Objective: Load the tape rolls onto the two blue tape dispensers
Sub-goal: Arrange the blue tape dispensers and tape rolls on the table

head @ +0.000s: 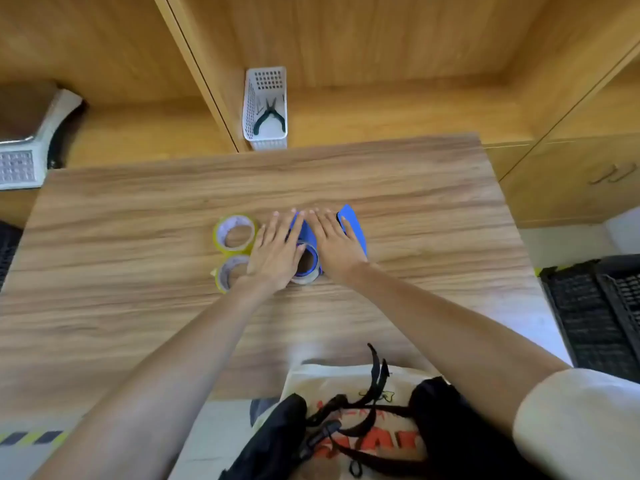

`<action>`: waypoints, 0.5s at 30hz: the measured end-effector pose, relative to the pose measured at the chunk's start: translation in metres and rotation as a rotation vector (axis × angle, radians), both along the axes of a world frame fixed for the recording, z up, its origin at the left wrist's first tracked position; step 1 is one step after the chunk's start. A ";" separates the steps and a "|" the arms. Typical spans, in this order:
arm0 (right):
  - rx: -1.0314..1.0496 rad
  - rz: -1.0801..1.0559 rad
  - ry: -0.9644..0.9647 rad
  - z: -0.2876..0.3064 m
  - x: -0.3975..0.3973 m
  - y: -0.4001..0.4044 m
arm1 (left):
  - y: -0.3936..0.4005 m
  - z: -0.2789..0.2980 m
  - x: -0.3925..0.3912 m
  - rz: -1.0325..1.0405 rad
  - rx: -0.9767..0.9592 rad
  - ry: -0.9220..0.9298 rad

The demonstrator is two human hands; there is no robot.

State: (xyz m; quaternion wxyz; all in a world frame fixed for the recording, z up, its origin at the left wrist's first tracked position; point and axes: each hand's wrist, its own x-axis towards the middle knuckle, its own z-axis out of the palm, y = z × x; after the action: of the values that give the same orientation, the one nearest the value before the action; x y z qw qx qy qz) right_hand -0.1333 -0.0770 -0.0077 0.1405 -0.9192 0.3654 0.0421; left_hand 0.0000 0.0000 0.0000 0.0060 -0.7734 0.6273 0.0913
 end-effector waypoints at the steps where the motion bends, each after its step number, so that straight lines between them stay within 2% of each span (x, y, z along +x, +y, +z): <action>1: 0.006 -0.006 0.021 -0.001 -0.001 0.002 | 0.004 -0.002 -0.001 0.017 0.049 0.020; 7: 0.106 0.035 0.082 -0.024 -0.018 0.011 | 0.023 -0.025 -0.006 0.027 0.302 0.137; 15: 0.127 0.041 0.018 -0.029 -0.022 0.013 | 0.030 -0.037 -0.011 0.051 0.221 0.187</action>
State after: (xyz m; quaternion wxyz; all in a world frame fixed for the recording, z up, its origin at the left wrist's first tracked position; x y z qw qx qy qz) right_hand -0.1556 -0.0638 -0.0364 0.1945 -0.9152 0.3446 0.0764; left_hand -0.0108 0.0302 -0.0373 0.0303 -0.7718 0.5915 0.2314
